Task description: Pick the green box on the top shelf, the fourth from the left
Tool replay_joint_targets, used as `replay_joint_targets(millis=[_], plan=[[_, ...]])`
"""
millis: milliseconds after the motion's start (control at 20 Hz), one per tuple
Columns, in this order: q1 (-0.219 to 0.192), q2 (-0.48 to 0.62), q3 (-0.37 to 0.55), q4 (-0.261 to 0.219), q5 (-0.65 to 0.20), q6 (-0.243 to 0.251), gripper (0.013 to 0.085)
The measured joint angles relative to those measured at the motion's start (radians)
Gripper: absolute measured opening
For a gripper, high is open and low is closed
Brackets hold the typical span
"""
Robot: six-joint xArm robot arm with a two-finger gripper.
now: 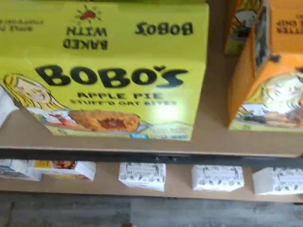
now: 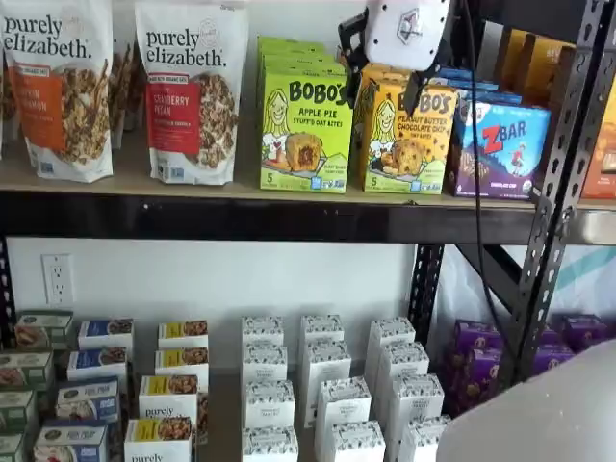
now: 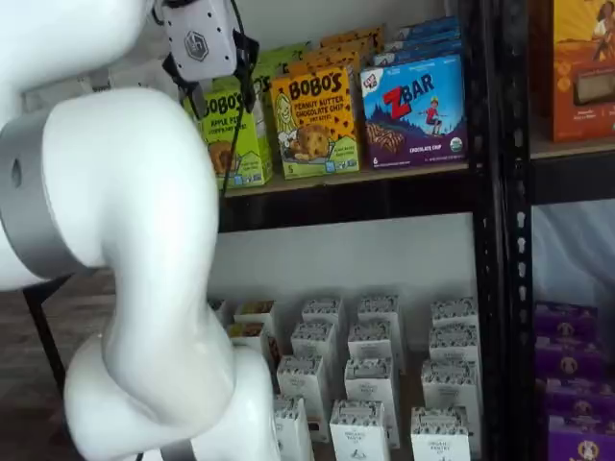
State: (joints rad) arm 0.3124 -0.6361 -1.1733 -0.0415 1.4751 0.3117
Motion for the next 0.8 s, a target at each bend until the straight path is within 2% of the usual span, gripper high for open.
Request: replay_joint_targets(millis=[300,450,800], plan=[[0.004,0.058,-0.034,0.001,-0.041,0.003,0.0850],[-0.001,0.099,-0.070,-0.002,-0.029,0.000,0.0850],[-0.042,0.168,-0.123,0.058,-0.021,-0.042,0.0850]])
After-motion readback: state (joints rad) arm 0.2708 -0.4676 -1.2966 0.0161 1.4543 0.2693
